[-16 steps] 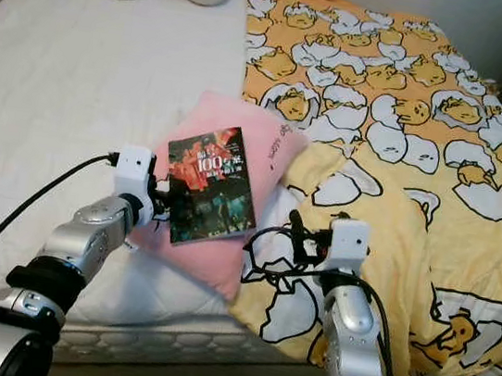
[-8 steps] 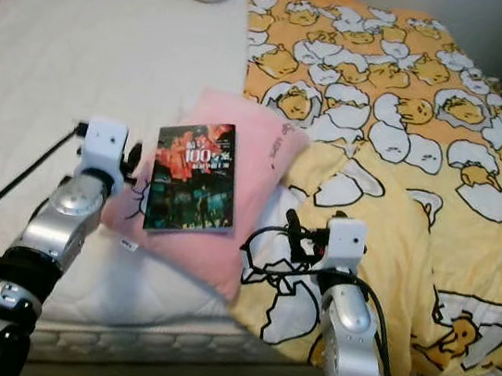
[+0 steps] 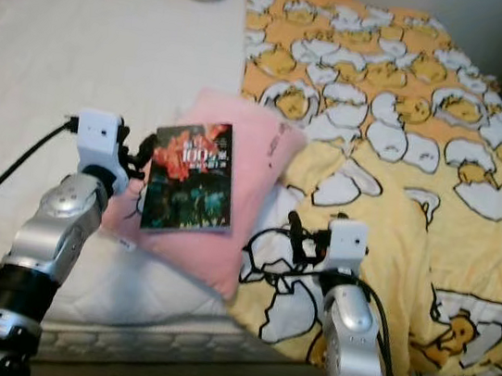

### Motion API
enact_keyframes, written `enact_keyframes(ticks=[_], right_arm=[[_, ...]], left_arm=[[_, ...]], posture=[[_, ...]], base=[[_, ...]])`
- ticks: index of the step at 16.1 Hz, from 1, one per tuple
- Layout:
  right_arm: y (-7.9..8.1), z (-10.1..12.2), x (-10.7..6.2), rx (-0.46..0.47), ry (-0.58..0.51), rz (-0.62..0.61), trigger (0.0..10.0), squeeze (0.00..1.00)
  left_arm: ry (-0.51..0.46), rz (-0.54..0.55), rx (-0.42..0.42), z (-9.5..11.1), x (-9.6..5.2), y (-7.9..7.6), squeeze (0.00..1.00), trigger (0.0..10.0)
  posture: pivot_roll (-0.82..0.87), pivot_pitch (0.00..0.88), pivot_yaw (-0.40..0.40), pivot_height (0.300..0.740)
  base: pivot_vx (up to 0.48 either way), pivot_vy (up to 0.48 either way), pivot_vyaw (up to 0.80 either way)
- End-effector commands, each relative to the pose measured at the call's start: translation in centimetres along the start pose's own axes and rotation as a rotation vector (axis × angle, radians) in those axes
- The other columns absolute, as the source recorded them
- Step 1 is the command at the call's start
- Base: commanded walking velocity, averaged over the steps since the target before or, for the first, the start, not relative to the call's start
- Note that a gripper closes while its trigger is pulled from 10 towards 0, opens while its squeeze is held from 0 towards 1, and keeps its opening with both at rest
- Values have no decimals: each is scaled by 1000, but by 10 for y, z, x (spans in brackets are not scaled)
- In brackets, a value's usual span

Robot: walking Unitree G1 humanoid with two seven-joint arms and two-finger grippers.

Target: Clean up the room

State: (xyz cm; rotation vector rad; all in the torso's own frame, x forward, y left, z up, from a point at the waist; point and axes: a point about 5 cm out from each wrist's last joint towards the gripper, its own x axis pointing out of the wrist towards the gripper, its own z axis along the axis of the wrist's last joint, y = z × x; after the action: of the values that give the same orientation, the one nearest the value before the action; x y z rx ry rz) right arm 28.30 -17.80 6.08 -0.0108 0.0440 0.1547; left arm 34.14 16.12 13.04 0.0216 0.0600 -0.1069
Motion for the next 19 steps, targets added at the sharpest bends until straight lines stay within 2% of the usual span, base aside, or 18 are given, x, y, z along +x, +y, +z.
enact_keyframes(ticks=[1,2,3,8,15,16,17,19], right_arm=[[-2,-1,1,-5,8,1,10000,0],[-1,0,2,-9,8,16,10000,0],[0,0,3,-15,6,28,10000,0],[1,1,4,-20,5,35,10000,0],[1,0,4,-18,10,38,10000,0],[1,0,4,-18,10,40,10000,0],[1,0,4,-20,11,42,10000,0],[1,0,4,-22,11,44,10000,0]], left_arm=[[14,-18,14,-2,-2,-2,1000,10000],[96,-41,-33,-21,-4,-5,1000,10000],[114,-42,-24,-25,-4,-4,1000,10000],[131,-58,-8,-26,-5,-4,1000,10000],[169,-117,-66,-30,-14,-12,1000,10000],[175,-120,-70,-31,-14,-14,922,10000],[182,-131,-92,-32,-14,-17,0,10000],[169,-121,-155,-28,-14,-19,0,10000]], posture=[[-60,35,-26,740],[-55,36,-33,740],[-55,37,-36,740],[-57,34,-38,740],[-53,31,-35,740],[-52,31,-35,740],[-53,30,-37,740],[-55,29,-41,740]], base=[[0,0,0],[0,0,0],[0,0,0],[0,0,0],[0,0,0],[0,0,0],[0,0,0],[0,0,0]])
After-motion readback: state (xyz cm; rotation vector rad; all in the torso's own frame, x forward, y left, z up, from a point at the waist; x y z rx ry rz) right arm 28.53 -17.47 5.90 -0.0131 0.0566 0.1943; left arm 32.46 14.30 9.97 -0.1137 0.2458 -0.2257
